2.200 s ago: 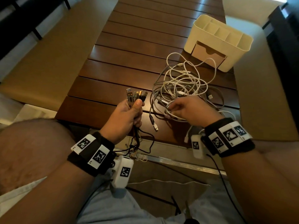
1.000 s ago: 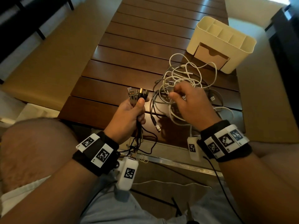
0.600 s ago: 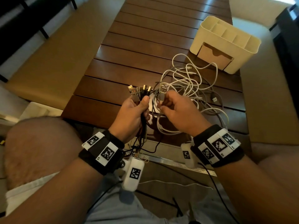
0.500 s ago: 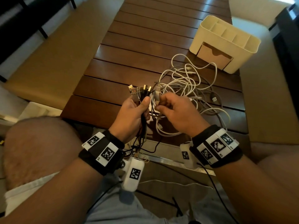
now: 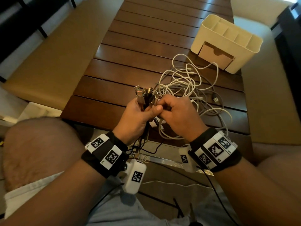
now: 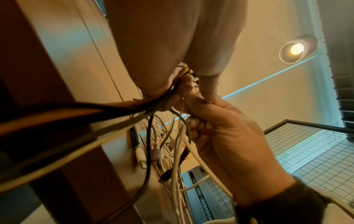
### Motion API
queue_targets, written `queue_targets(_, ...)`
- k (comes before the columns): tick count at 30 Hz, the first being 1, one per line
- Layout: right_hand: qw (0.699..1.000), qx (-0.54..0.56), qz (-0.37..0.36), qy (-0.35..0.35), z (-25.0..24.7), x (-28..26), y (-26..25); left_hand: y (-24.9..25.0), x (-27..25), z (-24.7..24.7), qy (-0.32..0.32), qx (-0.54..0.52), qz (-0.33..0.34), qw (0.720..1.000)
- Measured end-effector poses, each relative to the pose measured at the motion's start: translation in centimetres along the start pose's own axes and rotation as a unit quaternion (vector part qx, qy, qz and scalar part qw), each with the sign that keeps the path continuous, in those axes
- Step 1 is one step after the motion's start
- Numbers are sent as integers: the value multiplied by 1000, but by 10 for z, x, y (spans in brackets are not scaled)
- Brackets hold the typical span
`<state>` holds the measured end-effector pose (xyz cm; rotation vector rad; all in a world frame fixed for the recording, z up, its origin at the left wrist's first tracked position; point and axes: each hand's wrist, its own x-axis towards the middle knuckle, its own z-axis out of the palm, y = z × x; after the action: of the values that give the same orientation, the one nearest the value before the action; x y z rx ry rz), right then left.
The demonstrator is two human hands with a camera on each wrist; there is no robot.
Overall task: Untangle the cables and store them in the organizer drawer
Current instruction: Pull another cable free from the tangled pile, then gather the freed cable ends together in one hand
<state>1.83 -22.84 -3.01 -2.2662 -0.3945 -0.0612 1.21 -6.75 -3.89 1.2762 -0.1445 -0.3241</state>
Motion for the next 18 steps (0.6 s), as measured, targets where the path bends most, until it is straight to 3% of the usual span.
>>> queue_targets(8, 999, 4, 15, -32, 2, 1, -7, -4, 3, -5, 60, 16, -5, 998)
queue_targets(13, 995, -23, 54, -81, 2, -1, -5, -7, 5, -9, 125, -45, -30, 991)
queue_targets(18, 984, -119, 69, -110, -4, 1, 9, 2, 6, -10, 165, -116, 2, 979)
